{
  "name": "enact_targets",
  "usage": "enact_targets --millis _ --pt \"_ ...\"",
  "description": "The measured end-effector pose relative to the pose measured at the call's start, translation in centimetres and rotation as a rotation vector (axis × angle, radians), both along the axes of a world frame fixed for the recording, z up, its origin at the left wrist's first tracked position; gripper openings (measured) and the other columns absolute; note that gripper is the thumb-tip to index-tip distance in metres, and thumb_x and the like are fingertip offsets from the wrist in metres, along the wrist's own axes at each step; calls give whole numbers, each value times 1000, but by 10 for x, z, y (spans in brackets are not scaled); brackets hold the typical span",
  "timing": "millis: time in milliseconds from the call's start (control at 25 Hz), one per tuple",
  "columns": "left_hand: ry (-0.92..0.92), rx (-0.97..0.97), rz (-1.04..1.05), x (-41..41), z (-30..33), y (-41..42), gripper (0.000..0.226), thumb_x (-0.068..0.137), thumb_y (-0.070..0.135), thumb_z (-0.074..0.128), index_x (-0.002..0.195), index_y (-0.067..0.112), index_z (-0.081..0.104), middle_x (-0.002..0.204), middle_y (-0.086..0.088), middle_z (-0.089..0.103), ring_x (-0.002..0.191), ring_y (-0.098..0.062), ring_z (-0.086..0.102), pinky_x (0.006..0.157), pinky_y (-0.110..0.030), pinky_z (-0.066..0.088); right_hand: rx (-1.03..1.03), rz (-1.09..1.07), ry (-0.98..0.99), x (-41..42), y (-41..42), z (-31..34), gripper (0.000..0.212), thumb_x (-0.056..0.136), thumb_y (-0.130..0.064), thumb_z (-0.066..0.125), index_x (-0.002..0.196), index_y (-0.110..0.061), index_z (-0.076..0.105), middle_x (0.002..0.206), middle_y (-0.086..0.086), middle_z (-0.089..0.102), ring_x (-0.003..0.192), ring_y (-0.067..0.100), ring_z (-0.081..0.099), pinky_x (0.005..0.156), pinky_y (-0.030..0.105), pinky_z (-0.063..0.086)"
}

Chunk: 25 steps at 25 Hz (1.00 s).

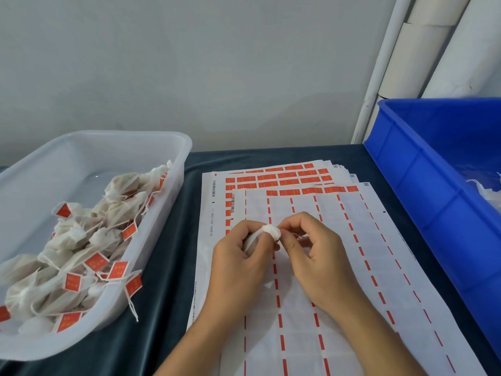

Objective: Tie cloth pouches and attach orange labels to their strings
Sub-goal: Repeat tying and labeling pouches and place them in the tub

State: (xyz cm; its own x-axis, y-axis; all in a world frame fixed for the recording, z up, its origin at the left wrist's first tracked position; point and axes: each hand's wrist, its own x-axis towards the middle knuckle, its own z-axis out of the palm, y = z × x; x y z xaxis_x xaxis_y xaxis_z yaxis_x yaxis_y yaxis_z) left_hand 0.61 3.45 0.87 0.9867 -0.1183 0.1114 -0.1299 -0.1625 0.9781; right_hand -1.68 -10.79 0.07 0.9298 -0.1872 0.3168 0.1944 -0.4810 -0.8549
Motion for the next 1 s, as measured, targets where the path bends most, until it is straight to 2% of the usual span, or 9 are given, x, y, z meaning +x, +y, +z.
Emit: enact_targets --millis 120,240,440,640,880,1000 --pt "12 -40 11 1 1 1 9 99 32 69 97 28 77 90 10 78 93 -11 73 77 -15 57 -155 -4 -58 0 1 -2 5 97 -27 66 102 -28 66 100 -18 65 97 1 62 83 7 50" --pt "23 -76 16 3 2 3 10 98 29 70 93 26 78 88 9 78 90 -10 74 75 -14 56 -217 -2 -69 0 2 -3 7 96 -28 67 103 -29 67 101 -17 64 98 1 60 82 6 48" --pt "38 -11 28 5 0 3 13 101 30 67 92 26 76 86 12 76 88 -7 72 71 -10 54 -166 -51 -109 0 0 -1 9 95 -36 64 100 -29 68 100 -22 62 101 3 59 86 11 50" --pt "48 -12 -1 4 0 3 13 101 28 67 90 29 75 84 9 76 84 -12 72 69 -14 56 -51 -4 -143 -3 2 4 19 94 -42 66 112 -35 66 109 -27 63 109 7 61 88 12 51" --pt "34 35 -111 4 2 5 17 101 33 67 89 29 77 81 8 77 81 -11 72 69 -12 53 -75 -61 -182 -2 -3 5 21 93 -35 65 104 -21 74 102 -13 71 98 7 66 83 16 55" --pt "66 -3 -180 6 6 7 24 103 35 65 82 31 77 79 4 76 77 -9 70 70 -12 52 -15 -54 -142 -2 -3 6 19 93 -35 64 103 -23 73 100 -15 71 97 4 66 82 13 54"
